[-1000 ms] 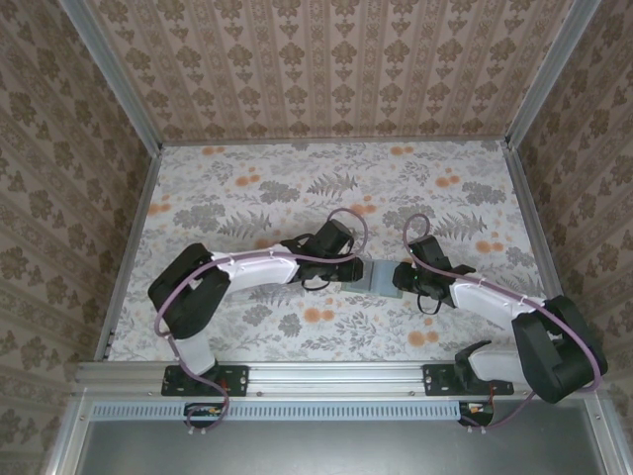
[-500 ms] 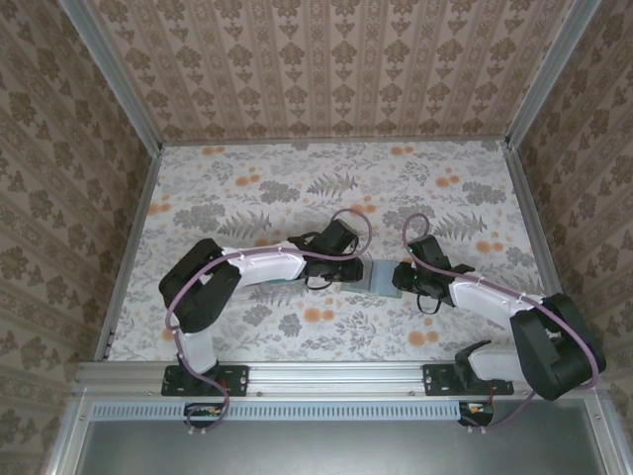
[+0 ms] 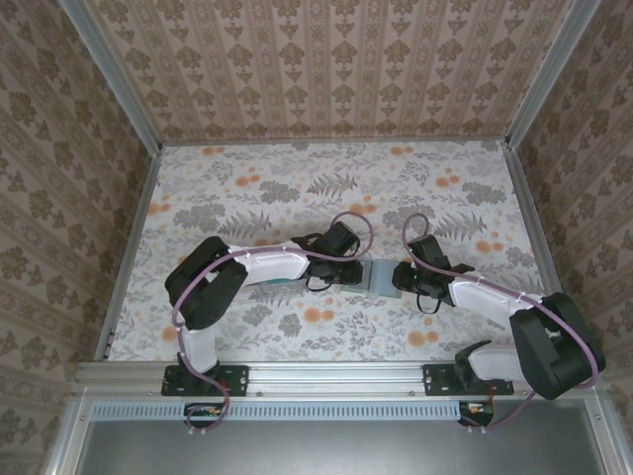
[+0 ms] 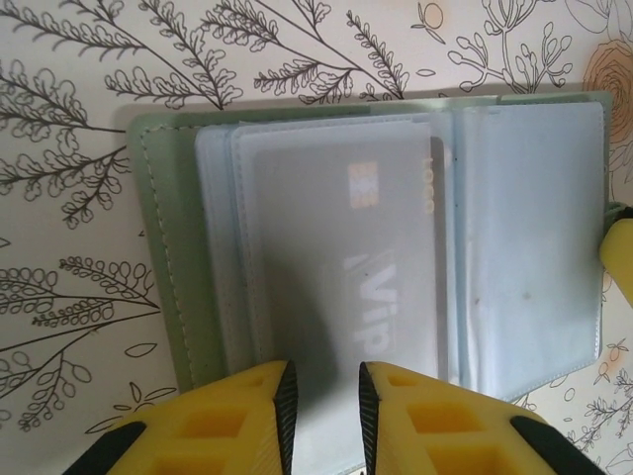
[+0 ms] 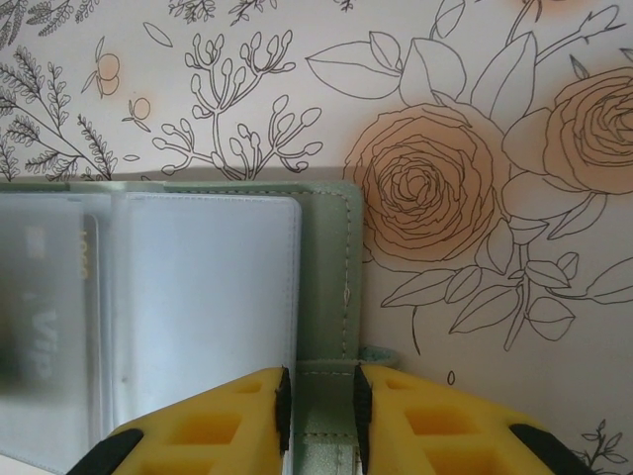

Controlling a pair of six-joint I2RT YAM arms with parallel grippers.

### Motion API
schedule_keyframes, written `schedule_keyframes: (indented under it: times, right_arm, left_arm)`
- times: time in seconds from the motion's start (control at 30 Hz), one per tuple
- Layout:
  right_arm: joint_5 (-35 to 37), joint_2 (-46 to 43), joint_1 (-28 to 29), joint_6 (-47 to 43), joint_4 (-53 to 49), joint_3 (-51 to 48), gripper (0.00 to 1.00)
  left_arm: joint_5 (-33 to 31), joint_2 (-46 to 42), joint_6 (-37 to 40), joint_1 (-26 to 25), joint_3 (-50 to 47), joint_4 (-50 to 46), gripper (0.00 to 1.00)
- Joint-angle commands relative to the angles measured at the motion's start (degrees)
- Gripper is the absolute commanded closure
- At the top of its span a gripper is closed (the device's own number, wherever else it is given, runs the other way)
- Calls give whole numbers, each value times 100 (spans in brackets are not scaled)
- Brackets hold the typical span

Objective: Take the credit cards out of the card holder

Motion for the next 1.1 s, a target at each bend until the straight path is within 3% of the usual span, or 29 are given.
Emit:
schedule_keyframes:
  times: [0.0, 0.83, 1.07]
  right_arm:
    - [-99, 119, -9, 64, -146, 89, 73]
    - [-131, 185, -9, 56, -137, 102, 73]
    - [-159, 222, -9, 55, -114, 102, 73]
  left_arm:
    - [-230, -224, 126, 21, 10, -240, 71]
    - [-5, 207, 43, 1, 170, -378, 69]
    - [457, 6, -22, -8, -44, 350, 68]
